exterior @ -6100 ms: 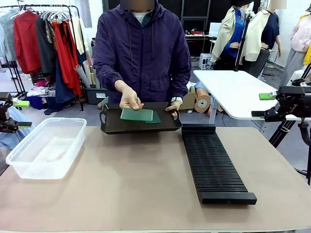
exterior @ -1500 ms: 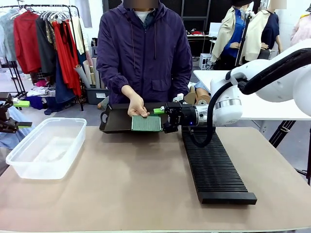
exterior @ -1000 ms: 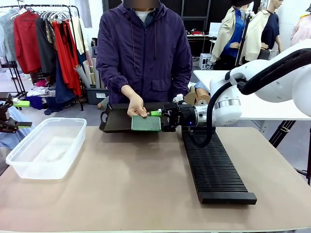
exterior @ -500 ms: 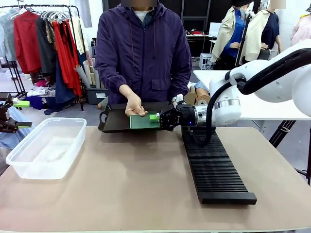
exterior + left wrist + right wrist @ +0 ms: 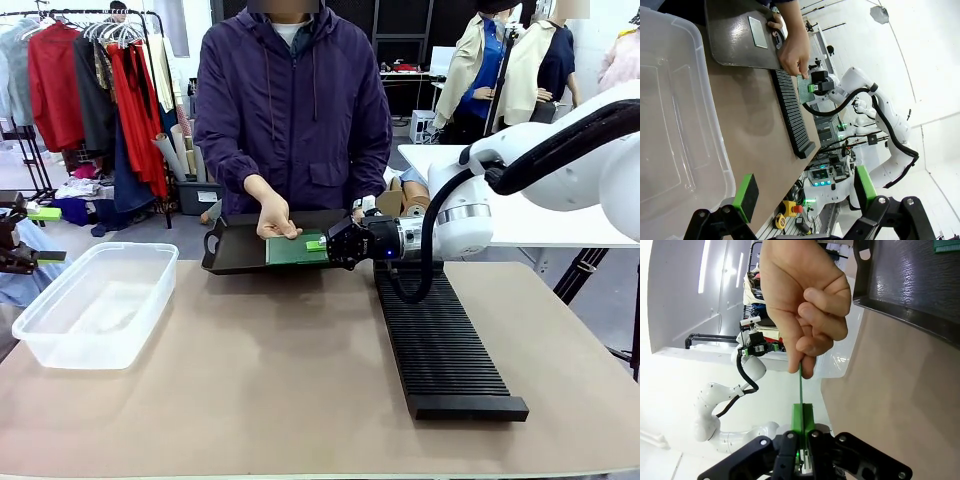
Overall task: Sort PCBs into racks and boxes based on the side picked up.
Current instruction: Pick up the Blank PCB handed by the Human, then if the short side of the Blank PCB is picked up, insert it into the PCB Rack ; if the long side is picked up, place it in the Organizing box.
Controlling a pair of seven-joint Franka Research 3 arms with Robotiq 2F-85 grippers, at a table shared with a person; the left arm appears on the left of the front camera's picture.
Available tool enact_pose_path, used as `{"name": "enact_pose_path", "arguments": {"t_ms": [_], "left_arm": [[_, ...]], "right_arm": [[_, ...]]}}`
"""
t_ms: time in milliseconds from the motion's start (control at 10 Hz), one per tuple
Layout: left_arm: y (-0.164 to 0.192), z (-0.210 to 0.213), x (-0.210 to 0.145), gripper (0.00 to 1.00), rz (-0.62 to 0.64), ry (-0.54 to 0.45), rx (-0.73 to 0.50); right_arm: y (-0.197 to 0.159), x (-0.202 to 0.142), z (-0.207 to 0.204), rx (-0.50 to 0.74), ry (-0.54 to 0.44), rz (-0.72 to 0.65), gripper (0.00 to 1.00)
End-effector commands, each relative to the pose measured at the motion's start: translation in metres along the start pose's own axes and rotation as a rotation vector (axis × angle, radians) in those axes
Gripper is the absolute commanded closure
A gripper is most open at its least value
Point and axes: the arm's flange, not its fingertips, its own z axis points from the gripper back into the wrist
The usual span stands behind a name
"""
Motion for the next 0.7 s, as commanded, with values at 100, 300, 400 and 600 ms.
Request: {"name": "enact_pose_path", "arguments": {"t_ms": [100,300,400,600], "left_arm": [[-0.0011,0.0005,0.0007,0.0,0.013,-0.003,0.004],[-0.0011,0.0005,0.0007,0.0,0.013,-0.003,0.004],[-0.0011,0.0005,0.0007,0.0,0.013,-0.003,0.004],[-0.0011,0.0005,0.0007,0.0,0.013,-0.003,0.004]], "right_arm": [[0.0062,0.0055,-0.0048,-0.07,0.014,0.018,1.0],[0.0004,0.0002,-0.0004,0.0,0.0,-0.001,1.0],[0.0004,0.0002,-0.0004,0.0,0.0,-0.001,1.0],[0.0004,0.0002,-0.0004,0.0,0.0,-0.001,1.0]]}}
